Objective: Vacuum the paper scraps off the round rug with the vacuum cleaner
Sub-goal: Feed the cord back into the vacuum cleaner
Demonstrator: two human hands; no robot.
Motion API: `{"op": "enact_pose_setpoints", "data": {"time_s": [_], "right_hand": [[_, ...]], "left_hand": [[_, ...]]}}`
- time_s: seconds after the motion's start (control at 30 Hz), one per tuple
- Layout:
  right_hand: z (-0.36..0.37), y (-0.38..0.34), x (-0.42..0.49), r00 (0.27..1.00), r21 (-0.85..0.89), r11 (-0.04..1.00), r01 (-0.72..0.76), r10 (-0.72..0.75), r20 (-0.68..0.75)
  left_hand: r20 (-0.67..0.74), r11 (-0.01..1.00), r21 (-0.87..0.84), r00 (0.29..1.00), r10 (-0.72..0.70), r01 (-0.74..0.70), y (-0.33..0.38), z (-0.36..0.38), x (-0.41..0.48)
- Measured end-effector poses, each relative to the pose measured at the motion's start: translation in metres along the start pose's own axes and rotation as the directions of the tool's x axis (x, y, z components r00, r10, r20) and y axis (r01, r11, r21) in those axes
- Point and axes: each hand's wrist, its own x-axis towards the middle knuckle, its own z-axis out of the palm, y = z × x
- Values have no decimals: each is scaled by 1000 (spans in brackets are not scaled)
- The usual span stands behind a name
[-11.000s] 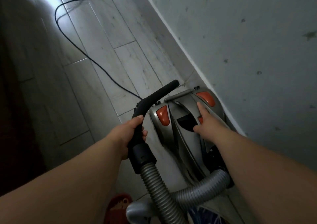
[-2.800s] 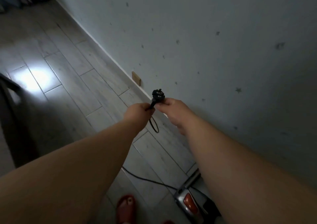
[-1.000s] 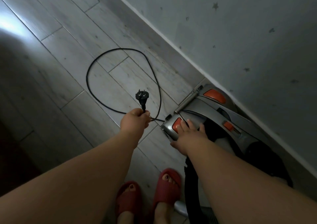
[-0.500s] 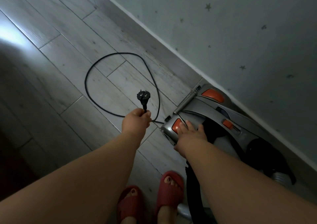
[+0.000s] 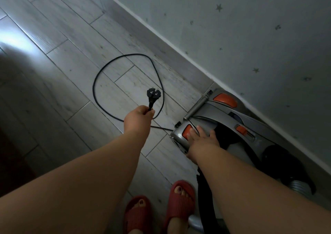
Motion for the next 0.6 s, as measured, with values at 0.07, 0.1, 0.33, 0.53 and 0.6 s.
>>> {"op": "enact_pose_setpoints", "data": {"time_s": [0.07,0.1,0.33,0.53,0.6], "right_hand": [[-1,0,3,1000,-14,1000,2,-2,12],[-1,0,4,1000,-16,1000,4,-4,14],[1,-1,6,1000,-5,1000,9,-9,12],[-1,1,1,1000,30,999,21,-21,16],[-2,0,1,999,30,999,19,-19,26]], "left_hand": [[-8,997,72,1000,18,-18,-1,0,3],[-13,995,97,1000,22,-21,-2,0,5],[4,986,163,1000,23,-23,-5,2,8],[-30,999,-38,999,-28,27,-3,7,10],[-72,996,-92,997,-25,18,1,7,9]]}}
